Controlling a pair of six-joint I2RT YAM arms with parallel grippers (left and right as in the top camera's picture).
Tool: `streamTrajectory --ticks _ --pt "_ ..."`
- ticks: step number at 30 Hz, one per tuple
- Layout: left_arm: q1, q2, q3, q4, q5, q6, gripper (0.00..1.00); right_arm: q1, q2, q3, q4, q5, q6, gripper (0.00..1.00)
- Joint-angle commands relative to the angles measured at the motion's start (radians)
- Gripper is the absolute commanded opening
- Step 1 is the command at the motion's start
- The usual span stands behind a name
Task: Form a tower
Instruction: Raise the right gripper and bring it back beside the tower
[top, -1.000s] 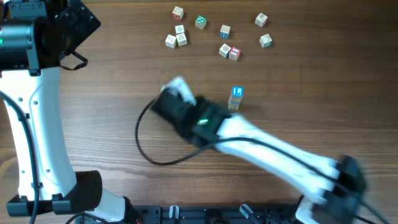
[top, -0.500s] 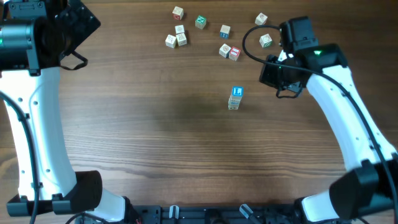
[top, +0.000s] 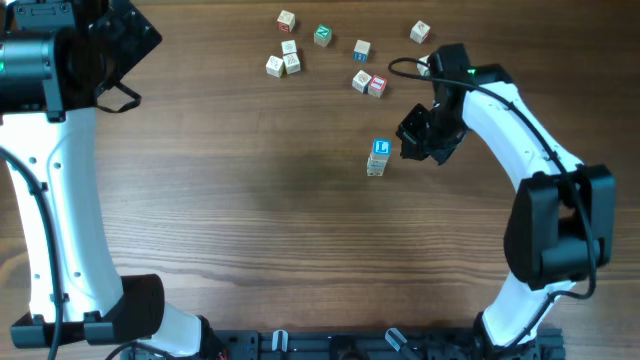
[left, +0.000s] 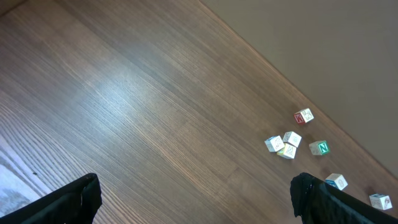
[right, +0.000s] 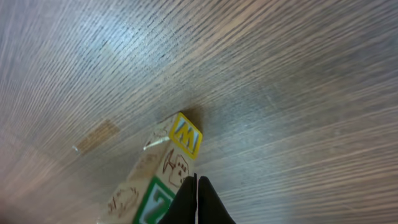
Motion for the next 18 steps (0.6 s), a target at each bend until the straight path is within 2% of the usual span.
streamTrajectory --ticks 1,9,18 --pt "0.005 -0.018 0.01 0.002 -0.016 -0.014 1.0 -0.005 0.074 -0.005 0.01 -0.079 0.061 0.04" --pt "0.005 -0.018 0.01 0.002 -0.016 -0.014 1.0 -0.024 0.118 -0.005 0.014 -0.077 0.132 0.04" --pt "0.005 -0.018 0.01 0.002 -0.016 -0.014 1.0 -0.064 0.143 -0.005 0.04 -0.159 0.08 0.04"
